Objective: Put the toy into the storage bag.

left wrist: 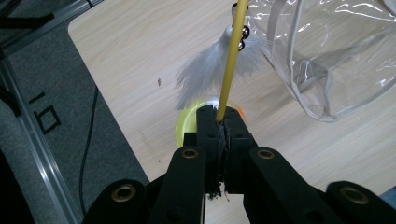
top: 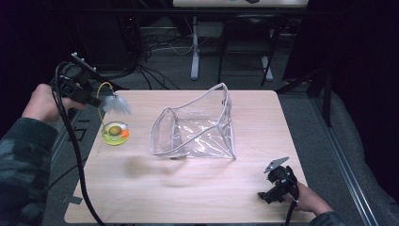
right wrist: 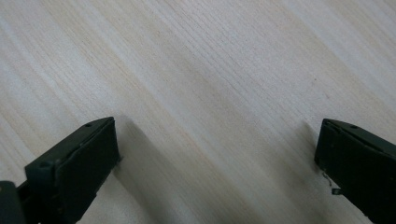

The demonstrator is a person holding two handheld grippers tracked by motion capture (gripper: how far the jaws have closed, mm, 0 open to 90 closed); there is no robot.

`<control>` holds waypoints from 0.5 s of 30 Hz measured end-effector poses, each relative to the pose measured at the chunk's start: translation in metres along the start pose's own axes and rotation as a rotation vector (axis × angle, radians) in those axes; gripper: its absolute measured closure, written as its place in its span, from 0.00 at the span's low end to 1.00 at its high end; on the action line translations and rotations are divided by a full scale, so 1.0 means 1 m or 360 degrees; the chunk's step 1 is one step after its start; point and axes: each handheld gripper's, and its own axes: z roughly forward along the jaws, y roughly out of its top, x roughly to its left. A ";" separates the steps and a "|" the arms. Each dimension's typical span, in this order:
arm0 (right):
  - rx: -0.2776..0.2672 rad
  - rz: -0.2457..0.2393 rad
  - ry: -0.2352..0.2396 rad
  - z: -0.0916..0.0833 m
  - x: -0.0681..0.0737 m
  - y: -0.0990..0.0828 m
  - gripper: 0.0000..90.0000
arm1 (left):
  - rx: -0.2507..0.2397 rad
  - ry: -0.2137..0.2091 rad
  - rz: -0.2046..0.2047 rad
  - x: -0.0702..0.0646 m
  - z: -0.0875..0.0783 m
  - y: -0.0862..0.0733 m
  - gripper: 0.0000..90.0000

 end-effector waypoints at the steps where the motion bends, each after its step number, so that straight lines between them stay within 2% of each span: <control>1: 0.0001 0.0001 0.0001 0.000 0.000 0.000 0.00 | -0.0005 0.0002 0.0004 -0.001 -0.003 0.002 0.98; 15: 0.0003 0.0001 0.0001 0.000 0.000 0.000 0.00 | -0.0037 0.0041 0.0038 -0.004 -0.019 0.019 0.98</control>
